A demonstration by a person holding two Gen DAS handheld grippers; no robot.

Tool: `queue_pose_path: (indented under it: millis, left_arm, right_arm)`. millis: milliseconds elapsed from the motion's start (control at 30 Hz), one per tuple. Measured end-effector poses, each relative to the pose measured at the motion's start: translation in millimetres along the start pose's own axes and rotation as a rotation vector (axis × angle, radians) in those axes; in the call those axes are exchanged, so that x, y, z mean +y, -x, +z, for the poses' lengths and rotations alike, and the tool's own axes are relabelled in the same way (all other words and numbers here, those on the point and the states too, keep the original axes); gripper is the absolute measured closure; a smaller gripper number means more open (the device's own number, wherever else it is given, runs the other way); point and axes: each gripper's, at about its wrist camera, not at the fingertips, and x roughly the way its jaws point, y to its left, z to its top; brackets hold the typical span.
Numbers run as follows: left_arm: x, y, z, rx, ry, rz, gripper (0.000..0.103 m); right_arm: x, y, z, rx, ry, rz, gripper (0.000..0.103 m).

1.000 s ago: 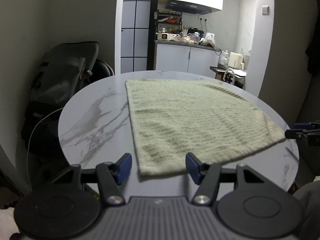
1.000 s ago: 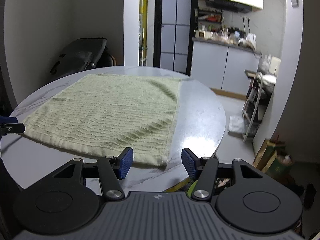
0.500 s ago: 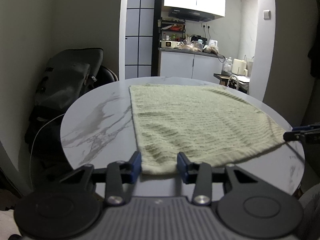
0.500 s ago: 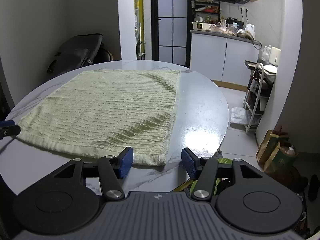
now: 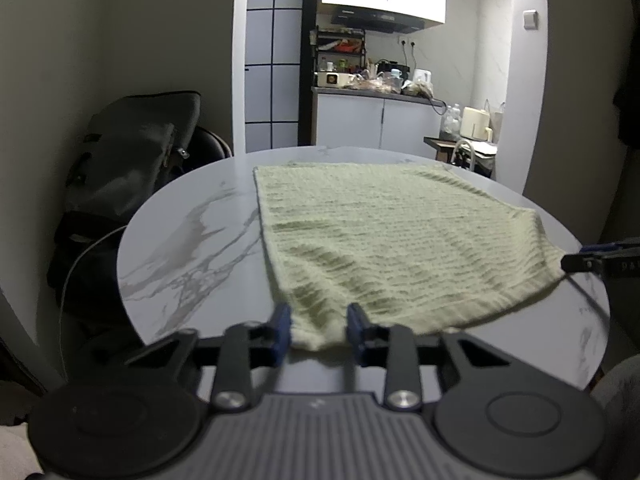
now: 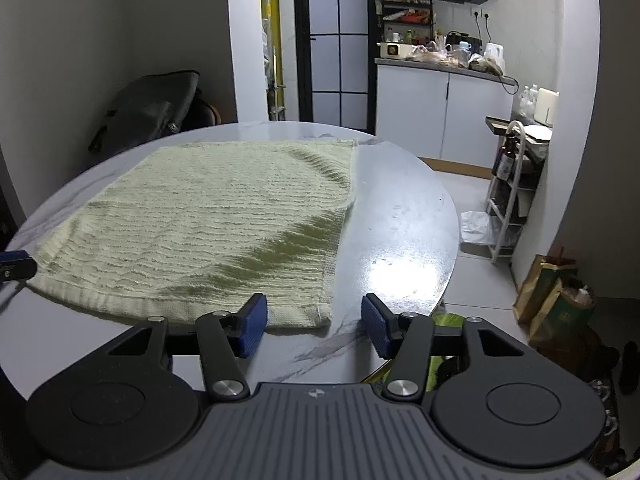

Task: Fold towel
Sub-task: 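Pinch the towel edge with the left tool while the right tool pinches it too, then open both tools and release the towel edge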

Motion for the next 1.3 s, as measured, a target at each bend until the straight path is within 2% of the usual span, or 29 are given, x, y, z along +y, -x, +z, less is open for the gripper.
queue_pose_path:
  millis: [33, 100, 300, 567, 633, 733, 800, 967, 1000, 1133, 1200, 1300]
  left_arm:
    - [0.6, -1.0, 1.1, 0.005, 0.002, -0.005, 0.085]
    - [0.4, -3.1, 2.5, 0.011, 0.004, -0.011, 0.086]
    - [-1.5, -5.6, 4.4, 0.027, 0.002, -0.012, 0.088]
    - [-3.2, -1.2, 3.3, 0.037, 0.002, -0.006, 0.086]
    - [-4.7, 1.5, 2.2, 0.038, 0.003, 0.006, 0.078]
    - [-6.8, 5.9, -0.7, 0.034, -0.004, 0.022, 0.068]
    - [-8.4, 7.4, -1.5, 0.034, -0.022, 0.029, 0.064]
    - [-11.5, 7.4, 0.2, 0.042, -0.028, 0.046, 0.06]
    - [-13.0, 7.3, 0.0, 0.04, -0.033, 0.054, 0.054]
    - [-13.5, 4.8, -2.1, 0.038, -0.006, 0.099, 0.03]
    - [-11.6, 3.6, -2.7, 0.039, 0.012, 0.124, 0.025]
    - [-10.3, 3.9, -2.5, 0.04, 0.009, 0.123, 0.023]
  right_arm:
    - [-0.9, 0.0, 0.4, 0.0, -0.002, 0.001, 0.062]
    - [-2.6, 0.5, 0.6, -0.002, -0.005, 0.009, 0.075]
    - [-2.6, 2.2, 0.1, -0.003, -0.004, 0.023, 0.089]
    - [-2.7, 6.6, -2.7, -0.006, -0.01, 0.033, 0.092]
    - [-3.5, 8.3, -2.6, -0.002, -0.014, 0.032, 0.089]
    - [-4.1, 9.9, -2.7, -0.004, -0.014, 0.019, 0.077]
    - [-6.4, 10.6, -3.5, -0.011, -0.028, 0.02, 0.068]
    - [-6.8, 9.2, -5.8, -0.03, -0.029, 0.055, 0.057]
    - [-5.8, 8.0, -5.9, -0.033, -0.021, 0.057, 0.054]
    - [-4.0, 2.2, -2.4, -0.031, 0.005, 0.041, 0.053]
    - [-5.1, 1.1, -1.4, -0.03, 0.003, 0.04, 0.052]
    - [-3.4, 0.8, -2.5, -0.031, 0.02, 0.04, 0.049]
